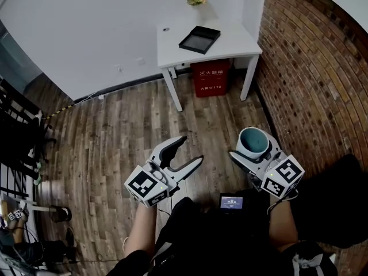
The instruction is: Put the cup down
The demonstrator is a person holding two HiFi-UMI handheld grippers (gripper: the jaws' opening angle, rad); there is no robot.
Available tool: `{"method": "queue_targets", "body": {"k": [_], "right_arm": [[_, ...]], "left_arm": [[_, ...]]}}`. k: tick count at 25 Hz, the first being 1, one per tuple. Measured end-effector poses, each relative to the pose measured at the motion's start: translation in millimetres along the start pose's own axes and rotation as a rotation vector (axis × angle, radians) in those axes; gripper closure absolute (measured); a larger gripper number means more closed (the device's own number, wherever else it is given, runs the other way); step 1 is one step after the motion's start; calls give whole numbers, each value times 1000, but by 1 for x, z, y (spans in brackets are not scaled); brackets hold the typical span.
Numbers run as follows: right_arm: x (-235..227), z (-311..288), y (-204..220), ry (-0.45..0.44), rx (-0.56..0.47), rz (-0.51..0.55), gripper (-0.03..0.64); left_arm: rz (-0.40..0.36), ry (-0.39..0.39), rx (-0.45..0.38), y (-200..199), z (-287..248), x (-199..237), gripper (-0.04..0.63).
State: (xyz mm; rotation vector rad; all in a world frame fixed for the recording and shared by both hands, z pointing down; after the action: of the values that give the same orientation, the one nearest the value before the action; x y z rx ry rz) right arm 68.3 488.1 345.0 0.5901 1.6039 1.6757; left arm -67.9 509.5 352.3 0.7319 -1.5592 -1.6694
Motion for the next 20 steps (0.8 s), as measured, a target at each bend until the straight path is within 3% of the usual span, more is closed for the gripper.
{"method": "queue_targets", "body": {"k": [9, 20], "right_arm": [[-60, -37, 12, 82, 11, -21, 213], [-176, -175, -8, 157, 14, -1, 213]], "left_arm": [[40, 31, -2, 19, -38, 65, 307], [27, 120, -13, 2, -129, 239, 310]]}}
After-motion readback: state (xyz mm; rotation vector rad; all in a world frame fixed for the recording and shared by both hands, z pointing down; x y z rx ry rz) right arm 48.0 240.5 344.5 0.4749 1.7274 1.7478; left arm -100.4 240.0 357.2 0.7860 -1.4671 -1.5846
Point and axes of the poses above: the fingertips, and each gripper's own axes: z backward along the fingers, x to its left, y out of its underside, the point moved 1 cm from there along z, backward along the fingers, and after that the axes turned 10 degrees about -x, right-handed, at the moved point
